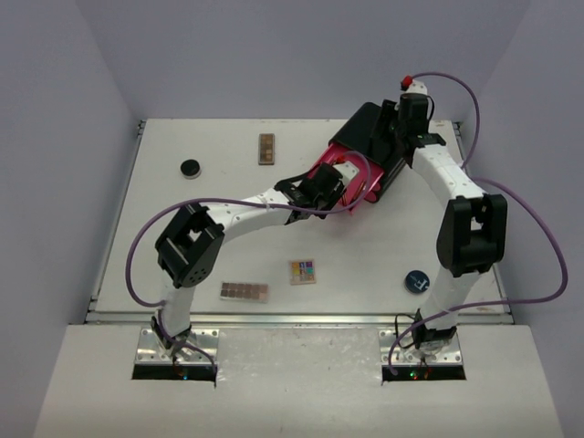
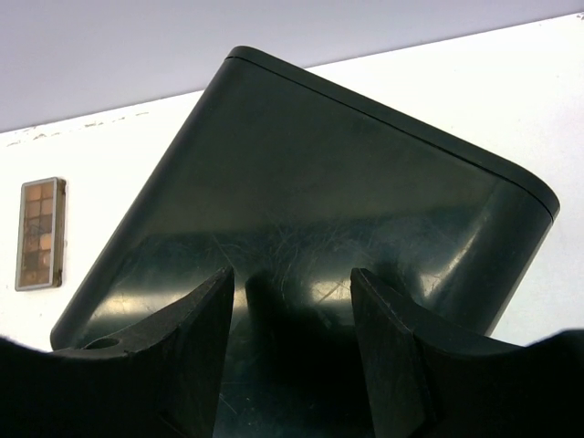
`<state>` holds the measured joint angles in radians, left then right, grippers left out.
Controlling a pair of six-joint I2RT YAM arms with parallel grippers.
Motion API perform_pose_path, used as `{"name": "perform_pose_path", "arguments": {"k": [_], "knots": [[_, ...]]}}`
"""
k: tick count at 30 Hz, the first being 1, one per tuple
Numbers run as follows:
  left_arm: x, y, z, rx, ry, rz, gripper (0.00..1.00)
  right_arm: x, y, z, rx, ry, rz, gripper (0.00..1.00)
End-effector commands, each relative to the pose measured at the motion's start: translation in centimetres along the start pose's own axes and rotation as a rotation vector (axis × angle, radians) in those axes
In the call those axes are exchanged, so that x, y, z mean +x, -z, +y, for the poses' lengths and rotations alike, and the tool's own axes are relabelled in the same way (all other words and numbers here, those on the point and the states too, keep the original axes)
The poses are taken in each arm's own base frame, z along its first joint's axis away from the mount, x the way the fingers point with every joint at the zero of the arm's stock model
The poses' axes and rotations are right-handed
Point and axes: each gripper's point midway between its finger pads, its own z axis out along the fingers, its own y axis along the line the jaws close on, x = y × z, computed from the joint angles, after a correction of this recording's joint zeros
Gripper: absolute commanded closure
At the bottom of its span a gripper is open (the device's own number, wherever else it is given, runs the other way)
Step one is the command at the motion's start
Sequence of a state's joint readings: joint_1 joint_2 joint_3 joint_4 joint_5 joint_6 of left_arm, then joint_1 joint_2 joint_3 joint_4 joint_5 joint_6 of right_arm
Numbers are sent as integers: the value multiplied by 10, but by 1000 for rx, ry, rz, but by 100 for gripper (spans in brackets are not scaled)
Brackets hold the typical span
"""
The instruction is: Organize the makeup
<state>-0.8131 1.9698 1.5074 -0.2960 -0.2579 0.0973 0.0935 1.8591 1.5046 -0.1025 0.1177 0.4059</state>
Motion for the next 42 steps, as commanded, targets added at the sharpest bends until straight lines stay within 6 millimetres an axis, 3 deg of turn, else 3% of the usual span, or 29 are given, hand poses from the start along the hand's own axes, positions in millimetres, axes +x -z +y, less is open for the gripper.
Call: {"name": "perform_pose_path", "arguments": {"k": [1, 6, 11, 17, 21, 32, 37, 42], "knots": [[-29, -3, 4, -29, 29, -79, 100, 3, 9, -4, -4, 10, 14, 44], [-52, 10, 10, -37, 38, -127, 100, 3, 11, -3, -14, 10, 11, 44], [-92, 31, 17, -41, 54, -220, 100, 6, 10, -3, -24, 17, 18, 45], [-122, 38, 22, -52, 60, -277, 100, 10, 9, 1, -50, 18, 29, 45], [-134, 33, 23, -64, 50, -296, 100, 13, 8, 2, -60, 18, 34, 46], [-150, -7, 16, -86, 37, -338, 100, 26, 6, 5, -79, -6, 64, 46], [-173, -15, 16, -95, 49, -403, 100, 37, 5, 5, -82, -37, 84, 46], [-178, -34, 13, -107, 80, -423, 100, 42, 2, 5, -79, -74, 97, 46]]}}
